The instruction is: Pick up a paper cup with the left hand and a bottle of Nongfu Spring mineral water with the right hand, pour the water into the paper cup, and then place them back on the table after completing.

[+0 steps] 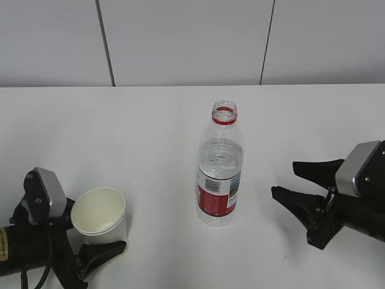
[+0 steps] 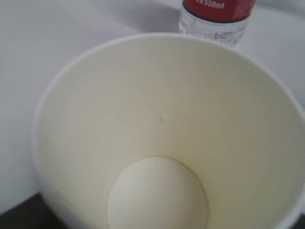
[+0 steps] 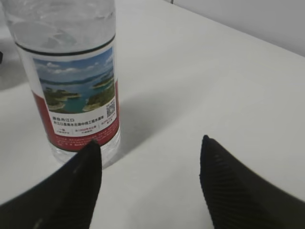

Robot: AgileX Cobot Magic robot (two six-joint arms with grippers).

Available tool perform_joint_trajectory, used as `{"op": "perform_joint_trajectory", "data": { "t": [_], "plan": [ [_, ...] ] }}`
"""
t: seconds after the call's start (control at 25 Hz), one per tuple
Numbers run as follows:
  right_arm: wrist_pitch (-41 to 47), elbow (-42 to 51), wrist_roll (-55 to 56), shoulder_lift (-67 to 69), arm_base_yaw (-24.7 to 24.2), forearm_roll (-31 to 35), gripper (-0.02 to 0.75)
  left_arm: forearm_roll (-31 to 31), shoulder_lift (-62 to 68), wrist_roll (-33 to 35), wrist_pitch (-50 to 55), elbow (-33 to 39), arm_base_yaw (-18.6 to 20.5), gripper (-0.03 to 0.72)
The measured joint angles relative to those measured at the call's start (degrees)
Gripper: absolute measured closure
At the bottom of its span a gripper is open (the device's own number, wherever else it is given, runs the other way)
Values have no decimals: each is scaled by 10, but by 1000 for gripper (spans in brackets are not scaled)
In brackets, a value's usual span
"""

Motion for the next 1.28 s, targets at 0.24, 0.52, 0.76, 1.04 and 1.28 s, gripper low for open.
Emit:
{"op": "perform_joint_trajectory", "data": {
  "t": [0.24, 0.52, 0.76, 1.04, 1.28],
  "plan": [
    [0, -6, 0, 13, 0, -19, 256, -1, 0, 0, -1, 0, 0, 259],
    [0, -45, 23, 37, 0, -82, 146, -1, -1, 3, 0, 0, 0, 262],
    [0, -72, 40, 70, 5, -122, 76, -16, -40, 3, 2, 0, 0, 263],
    [0, -120, 50, 93, 58, -128, 76, -30, -53, 3, 3, -7, 0, 264],
    [-1, -164, 76, 141, 99, -123, 76, -28, -53, 3, 2, -37, 0, 264]
  ]
}}
